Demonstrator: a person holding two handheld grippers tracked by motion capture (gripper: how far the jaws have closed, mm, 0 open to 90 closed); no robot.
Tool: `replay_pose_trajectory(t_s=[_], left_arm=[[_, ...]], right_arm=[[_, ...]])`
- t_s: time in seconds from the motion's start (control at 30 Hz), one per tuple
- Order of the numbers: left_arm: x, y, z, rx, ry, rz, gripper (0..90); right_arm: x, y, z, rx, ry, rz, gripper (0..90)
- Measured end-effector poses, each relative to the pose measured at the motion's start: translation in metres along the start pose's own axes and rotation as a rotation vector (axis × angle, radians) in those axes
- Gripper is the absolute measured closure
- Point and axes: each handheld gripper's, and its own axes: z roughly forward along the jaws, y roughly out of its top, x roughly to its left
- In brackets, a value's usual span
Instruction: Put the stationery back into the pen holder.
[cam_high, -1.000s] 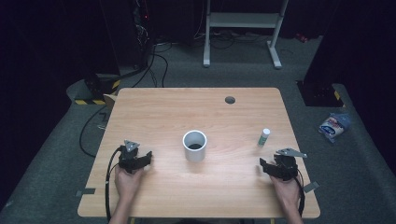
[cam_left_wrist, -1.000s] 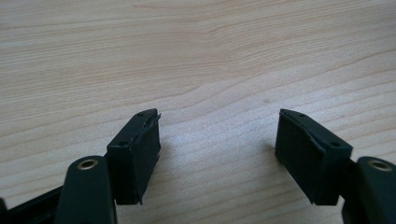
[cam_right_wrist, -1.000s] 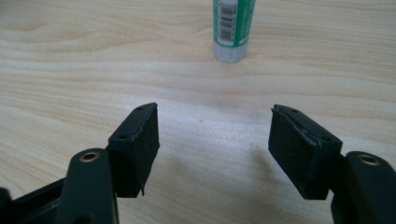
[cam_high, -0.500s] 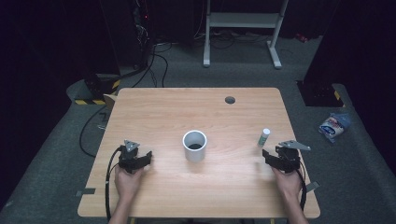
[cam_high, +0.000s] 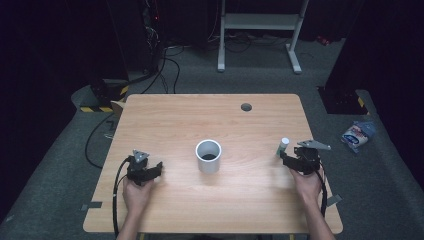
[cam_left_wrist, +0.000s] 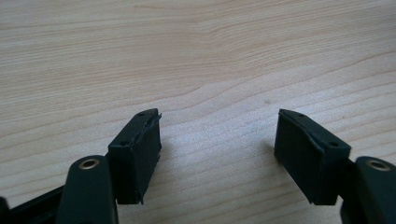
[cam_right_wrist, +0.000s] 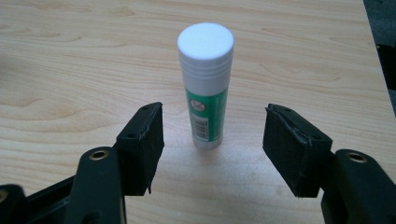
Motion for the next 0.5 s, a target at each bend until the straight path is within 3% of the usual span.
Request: replay_pose_trajectory(t_s=[0.5], left_arm=[[0.000, 0.000, 0.000, 0.000, 0.000, 0.000, 31.5]], right_arm=[[-0.001, 0.008, 0.013, -0.014, 0.002, -0.019, 43.1]])
